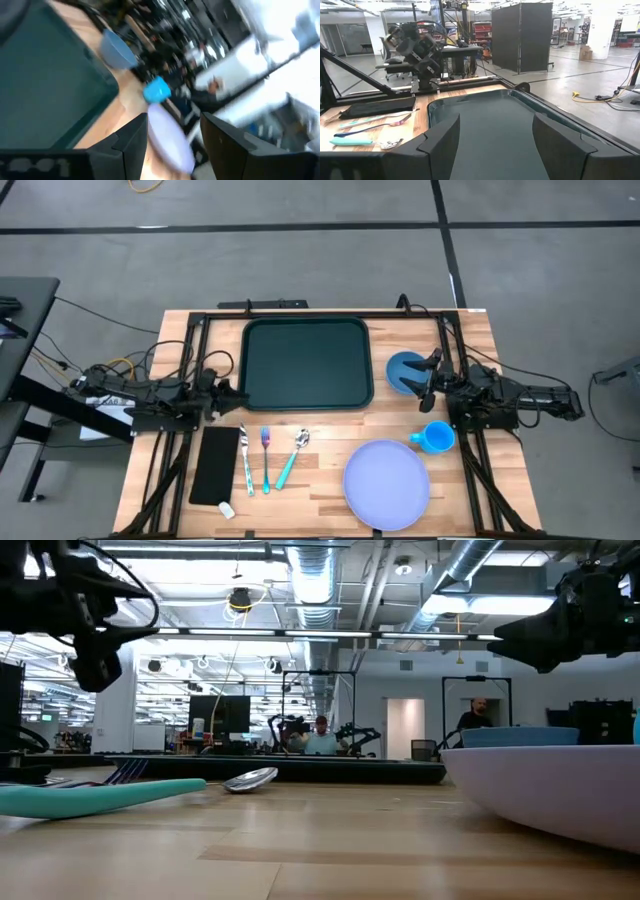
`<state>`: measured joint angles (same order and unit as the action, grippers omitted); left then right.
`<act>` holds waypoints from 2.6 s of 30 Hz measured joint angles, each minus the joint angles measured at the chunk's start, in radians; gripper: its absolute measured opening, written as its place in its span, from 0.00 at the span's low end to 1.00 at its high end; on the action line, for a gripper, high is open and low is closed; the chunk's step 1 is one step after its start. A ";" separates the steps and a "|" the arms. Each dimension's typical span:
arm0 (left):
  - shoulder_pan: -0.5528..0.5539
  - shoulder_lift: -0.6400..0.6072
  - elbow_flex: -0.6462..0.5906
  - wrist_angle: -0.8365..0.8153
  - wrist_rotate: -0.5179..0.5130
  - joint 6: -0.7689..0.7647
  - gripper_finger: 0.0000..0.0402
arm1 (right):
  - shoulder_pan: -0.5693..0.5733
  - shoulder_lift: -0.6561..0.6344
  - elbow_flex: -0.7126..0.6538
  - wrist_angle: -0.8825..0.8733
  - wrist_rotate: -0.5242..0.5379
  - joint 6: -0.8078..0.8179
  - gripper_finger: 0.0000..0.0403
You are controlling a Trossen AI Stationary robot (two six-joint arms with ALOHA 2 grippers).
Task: Set up tray
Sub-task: Put the blue mug on the top right of the black tray
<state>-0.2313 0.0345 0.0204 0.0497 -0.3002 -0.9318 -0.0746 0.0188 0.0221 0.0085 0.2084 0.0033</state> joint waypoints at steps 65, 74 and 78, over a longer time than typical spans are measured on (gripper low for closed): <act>0.000 0.000 0.002 0.002 -0.149 -0.093 0.43 | 0.777 1.379 1.110 -1.390 -0.263 1.605 0.38; 0.000 0.000 0.002 0.006 -0.149 -0.097 0.43 | 0.740 1.472 1.080 -1.367 -0.280 1.507 0.34; 0.000 0.000 0.002 0.008 -0.147 -0.101 0.43 | 0.740 1.466 0.989 -1.252 -0.344 1.514 0.34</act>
<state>-0.2310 0.0349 0.0223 0.0574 -0.4472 -1.0332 0.6658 1.4844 1.0114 -1.2434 -0.1361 1.5175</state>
